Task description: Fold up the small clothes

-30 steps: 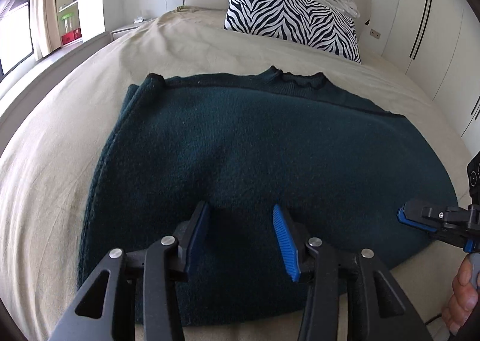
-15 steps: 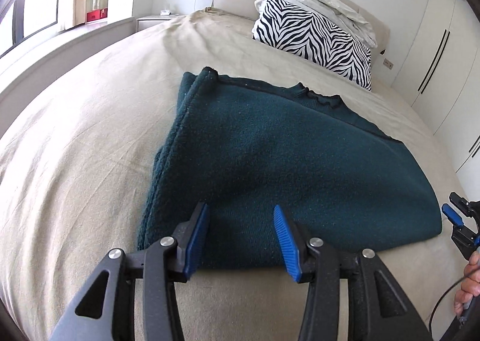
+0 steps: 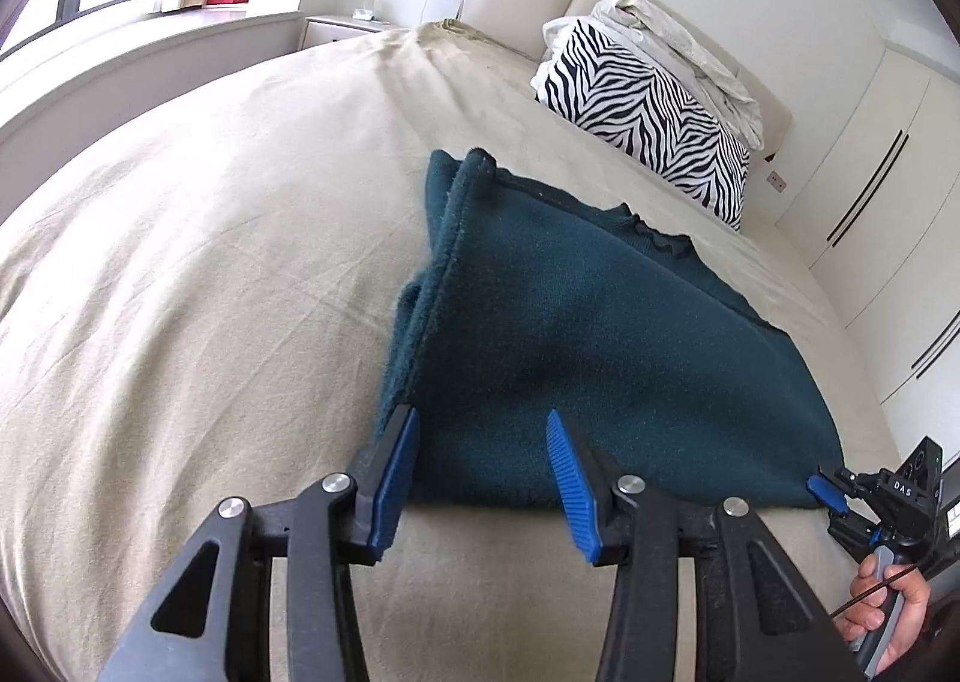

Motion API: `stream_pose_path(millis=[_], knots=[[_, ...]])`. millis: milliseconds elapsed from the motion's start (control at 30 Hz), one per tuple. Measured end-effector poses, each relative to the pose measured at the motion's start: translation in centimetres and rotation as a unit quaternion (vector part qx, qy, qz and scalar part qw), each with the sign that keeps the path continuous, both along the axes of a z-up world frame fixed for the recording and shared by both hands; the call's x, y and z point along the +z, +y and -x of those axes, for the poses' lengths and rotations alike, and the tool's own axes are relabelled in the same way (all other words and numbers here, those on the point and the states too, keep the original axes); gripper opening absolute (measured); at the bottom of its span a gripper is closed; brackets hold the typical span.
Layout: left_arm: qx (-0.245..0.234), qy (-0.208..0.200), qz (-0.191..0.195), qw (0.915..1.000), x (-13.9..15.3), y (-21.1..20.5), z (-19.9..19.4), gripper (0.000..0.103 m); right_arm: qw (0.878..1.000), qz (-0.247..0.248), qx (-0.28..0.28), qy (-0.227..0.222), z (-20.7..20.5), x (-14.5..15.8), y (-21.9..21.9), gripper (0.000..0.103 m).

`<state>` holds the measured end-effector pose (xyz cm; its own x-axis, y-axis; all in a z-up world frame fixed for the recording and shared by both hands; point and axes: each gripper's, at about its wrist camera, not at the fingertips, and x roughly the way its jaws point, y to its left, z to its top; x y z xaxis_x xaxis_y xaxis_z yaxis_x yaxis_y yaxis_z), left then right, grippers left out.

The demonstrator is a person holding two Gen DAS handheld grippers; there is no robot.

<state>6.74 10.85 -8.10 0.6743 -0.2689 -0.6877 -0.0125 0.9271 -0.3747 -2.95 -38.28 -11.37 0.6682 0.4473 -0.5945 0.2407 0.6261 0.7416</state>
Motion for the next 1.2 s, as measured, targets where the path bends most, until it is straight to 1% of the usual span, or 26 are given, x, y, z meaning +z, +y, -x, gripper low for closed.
stream_pose_path(millis=[67,100,133,167,233,267,333,400,467,600,700,800,900,933,1000,1100,1200], knots=[[0.024,-0.003,0.016,0.9996,0.5,1.5,0.4,0.051,0.999,0.018,-0.025,-0.009,1.6,1.3,-1.6,0.029],[0.034,0.002,0.029,0.999,0.5,2.3,0.3,0.052,0.999,0.018,-0.032,-0.016,2.1,2.0,-2.0,0.043],[0.041,0.008,0.041,0.9983,0.4,2.9,0.2,0.052,0.999,0.02,-0.037,-0.023,2.5,2.6,-2.3,0.054],[0.046,0.01,0.048,0.9977,0.5,3.3,0.2,0.052,0.998,0.025,-0.039,-0.033,3.0,3.3,-2.4,0.055],[0.042,0.004,0.049,0.9979,1.1,3.3,0.4,0.052,0.998,0.032,-0.029,-0.048,3.2,4.4,-2.1,0.055],[0.035,0.002,0.047,0.9983,1.4,3.1,0.5,0.052,0.998,0.025,-0.029,-0.052,3.5,4.7,-2.1,0.055],[0.027,0.008,0.047,0.9985,1.3,2.8,0.5,0.054,0.998,-0.008,-0.026,-0.057,3.6,4.6,-1.9,0.055],[0.034,0.022,0.066,0.997,0.6,3.0,0.3,0.054,0.997,-0.026,-0.021,-0.063,4.2,4.7,-1.7,0.055],[0.046,0.036,0.085,0.9947,-0.2,3.4,0.4,0.054,0.998,-0.026,-0.014,-0.058,4.2,4.4,-1.1,0.055],[0.048,0.052,0.115,0.9908,-1.6,3.8,0.4,0.054,0.998,-0.049,-0.011,-0.049,4.2,3.1,-0.7,0.055],[0.056,0.06,0.162,0.9833,-2.6,4.7,0.1,0.055,0.997,-0.066,-0.014,-0.048,4.5,2.2,-1.0,0.055],[0.062,0.068,0.193,0.9769,-3.1,5.2,-0.6,0.056,0.996,-0.081,-0.011,-0.047,4.1,1.7,-0.9,0.055],[0.06,0.077,0.241,0.9657,-3.8,5.5,-1.7,0.062,0.996,-0.079,0.006,-0.051,2.9,1.8,0.1,0.055],[0.06,0.081,0.249,0.9633,-3.9,5.6,-2.2,0.062,0.995,-0.079,0.012,-0.052,2.4,1.9,0.6,0.055],[0.052,0.086,0.254,0.9619,-3.9,5.7,-3.5,0.062,0.995,-0.078,0.028,-0.053,1.4,2.2,1.5,0.055],[0.019,0.105,0.254,0.9613,-4.1,5.4,-5.8,0.062,0.994,-0.078,0.053,-0.057,-0.1,2.8,3.1,0.055],[-0.013,0.123,0.261,0.9574,-4.6,4.8,-7.5,0.062,0.992,-0.078,0.079,-0.057,-1.7,3.2,4.7,0.055]])
